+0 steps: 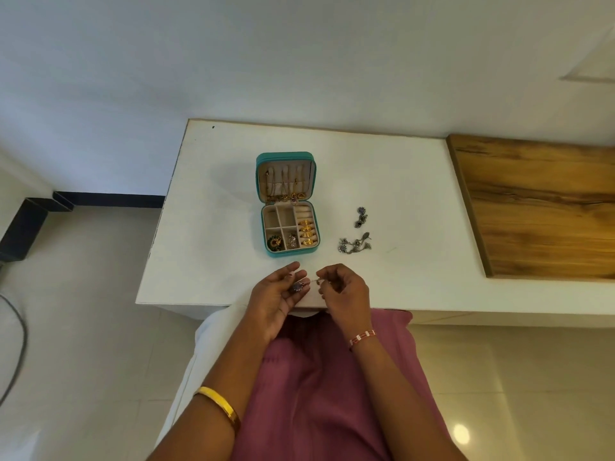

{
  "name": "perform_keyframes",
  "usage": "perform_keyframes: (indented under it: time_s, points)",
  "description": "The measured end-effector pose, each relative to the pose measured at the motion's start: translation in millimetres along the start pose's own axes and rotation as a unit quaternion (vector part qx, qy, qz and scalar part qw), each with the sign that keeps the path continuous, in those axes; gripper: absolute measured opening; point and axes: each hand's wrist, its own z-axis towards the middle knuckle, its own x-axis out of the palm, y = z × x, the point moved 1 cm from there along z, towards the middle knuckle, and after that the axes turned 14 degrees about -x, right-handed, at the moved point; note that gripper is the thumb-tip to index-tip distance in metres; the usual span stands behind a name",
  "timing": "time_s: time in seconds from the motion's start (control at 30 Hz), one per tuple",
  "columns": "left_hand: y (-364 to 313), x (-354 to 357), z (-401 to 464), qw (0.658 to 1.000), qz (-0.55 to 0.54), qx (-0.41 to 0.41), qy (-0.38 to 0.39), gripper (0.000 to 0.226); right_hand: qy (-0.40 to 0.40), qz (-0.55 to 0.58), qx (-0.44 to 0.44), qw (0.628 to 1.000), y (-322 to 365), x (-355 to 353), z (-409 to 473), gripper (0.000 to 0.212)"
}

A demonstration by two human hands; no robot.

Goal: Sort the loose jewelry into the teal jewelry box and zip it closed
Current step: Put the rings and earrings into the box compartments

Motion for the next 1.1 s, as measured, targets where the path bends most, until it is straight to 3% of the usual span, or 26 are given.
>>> perform_keyframes:
  time_s: [0.17,0.33,0.43,0.53,0.67,1.1]
  points:
    - [-4,1,2,0.995,-0.084,-0.022,0.040,0.023,-0.009,-0.096,-0.022,0.995,-11,-4,11,0.018]
    - [-4,-1,4,0.995,-0.094,-0.022,0.036,0.016,-0.089,-0.184,-0.039,0.978,-21,-14,25,0.029]
    - [-4,-1,4,0.993,-0.110,-0.024,0.036,0.013,-0.048,-0.229,-0.013,0.972,-26,-15,33,0.040]
    - [-5,-1,3,0.993,-0.109,-0.026,0.043,0.016,-0.010,-0.272,-0.022,0.962,-27,-12,34,0.035]
    - [-4,0,4,0.997,-0.074,-0.016,0.032,0.027,-0.005,-0.275,-0.020,0.961,-27,-13,33,0.021]
    - [-2,-3,3,0.998,0.003,0.058,-0.026,0.013,-0.004,-0.269,-0.069,0.961,-22,-8,33,0.020]
